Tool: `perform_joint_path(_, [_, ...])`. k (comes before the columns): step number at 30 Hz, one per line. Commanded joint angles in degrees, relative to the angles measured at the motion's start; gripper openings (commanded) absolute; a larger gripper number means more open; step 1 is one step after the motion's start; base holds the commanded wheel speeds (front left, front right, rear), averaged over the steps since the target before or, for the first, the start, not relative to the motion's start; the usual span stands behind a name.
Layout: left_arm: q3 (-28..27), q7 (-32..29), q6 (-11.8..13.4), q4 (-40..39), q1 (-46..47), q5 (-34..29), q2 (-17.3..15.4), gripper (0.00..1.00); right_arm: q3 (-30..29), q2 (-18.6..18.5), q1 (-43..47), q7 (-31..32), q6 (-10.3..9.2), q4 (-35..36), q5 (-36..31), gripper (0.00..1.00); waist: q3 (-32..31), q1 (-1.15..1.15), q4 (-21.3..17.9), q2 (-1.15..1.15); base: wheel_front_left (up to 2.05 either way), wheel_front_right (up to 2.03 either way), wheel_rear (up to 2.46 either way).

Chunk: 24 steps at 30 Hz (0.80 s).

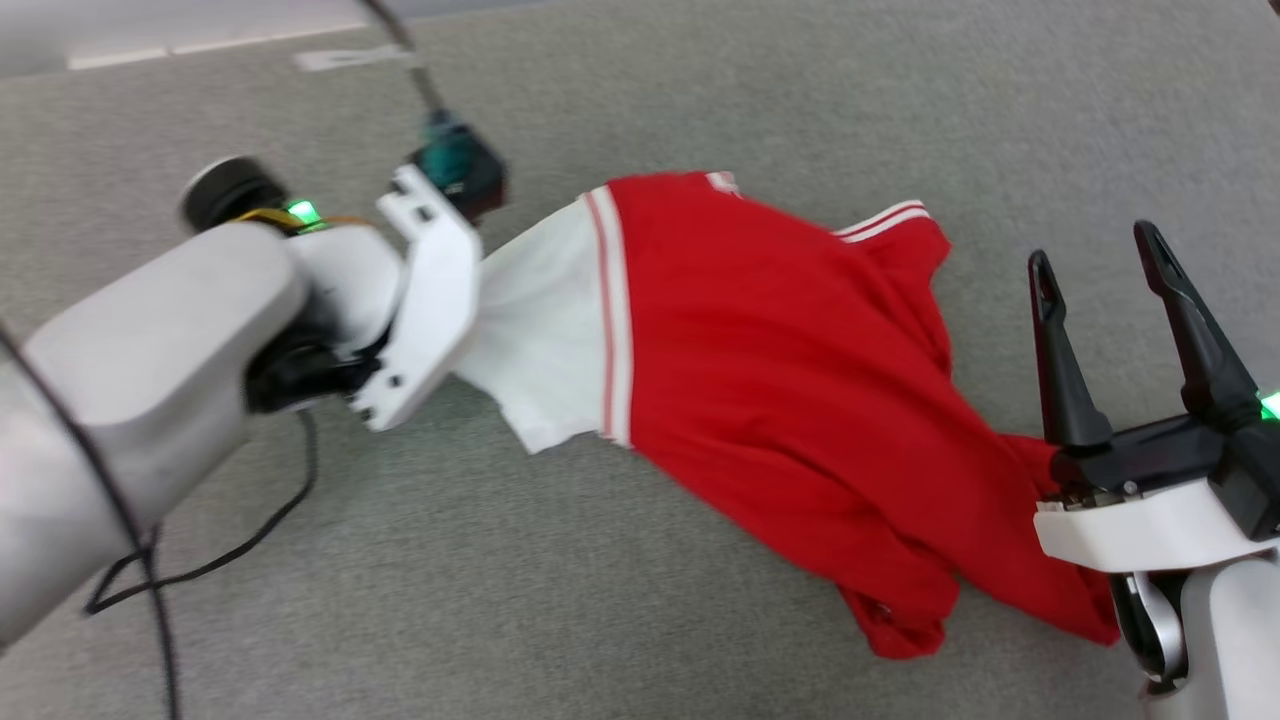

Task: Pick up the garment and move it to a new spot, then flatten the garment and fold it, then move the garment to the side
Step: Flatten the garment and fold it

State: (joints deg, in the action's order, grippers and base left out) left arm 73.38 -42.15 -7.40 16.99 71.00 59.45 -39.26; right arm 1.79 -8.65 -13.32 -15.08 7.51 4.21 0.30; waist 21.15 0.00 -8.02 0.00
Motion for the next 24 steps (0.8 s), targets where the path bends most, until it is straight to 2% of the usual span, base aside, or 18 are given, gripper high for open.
perform_joint_path(1, [0.0, 0.19, 0.05, 0.16, -1.56, 0.58, -1.92, 0.0, -0.23, 0.36, 0.92, -0.12, -0.04, -0.07, -0.37, 1.0, -1.92, 0.0, 2.11, 0.0, 0.0, 0.0, 0.0])
perform_joint_path(8, [-0.07, 1.15, 0.11, 3.13, -7.32, 3.22, -11.76, 0.0, -0.31, 0.0, 2.02, -0.13, -0.04, -0.57, -0.36, 1.0, -3.52, 0.0, 4.31, 0.0, 0.0, 0.0, 0.0])
perform_joint_path(11, [-0.15, 2.17, 0.81, 5.32, -9.81, 4.45, -14.0, 0.0, -0.23, -0.19, 2.61, -0.13, -0.04, -0.81, -0.46, 1.0, -3.81, 0.0, 4.62, 0.0, 0.0, 0.0, 0.0])
perform_joint_path(15, [-0.71, 4.42, 1.75, 7.49, -12.38, 6.13, -14.39, 0.0, -0.34, -0.56, 2.71, -0.13, -0.04, -1.26, -0.2, 1.0, -4.06, 0.0, 4.78, 0.0, 0.0, 0.0, 0.0])
perform_joint_path(16, [-0.86, 5.26, 1.94, 7.92, -12.71, 6.02, -14.18, 0.08, -0.38, -0.59, 2.8, -0.12, -0.04, -1.41, -0.15, 1.0, -4.17, 0.0, 4.84, 0.0, 0.0, 0.0, 0.0])
perform_joint_path(17, [-0.82, 6.3, 2.16, 8.13, -12.78, 5.25, -13.91, 0.94, -0.4, -0.6, 2.88, -0.13, -0.04, -1.55, -0.13, 1.0, -4.31, 0.0, 4.93, 0.0, 0.0, 0.0, 0.0])
perform_joint_path(18, [-0.78, 7.04, 2.37, 8.44, -12.79, 4.86, -13.54, 1.0, -0.4, -0.59, 2.97, -0.13, -0.04, -1.67, -0.13, 1.0, -4.51, 0.0, 5.02, 0.0, 0.0, 0.0, 0.0])
perform_joint_path(24, [-1.55, 9.83, 2.22, 7.46, -8.34, 1.3, -12.46, 1.0, -0.59, -0.18, 3.15, -0.13, -0.04, -1.87, -0.17, 1.0, -5.87, 0.0, 4.92, 0.0, 0.0, 0.0, 0.0])
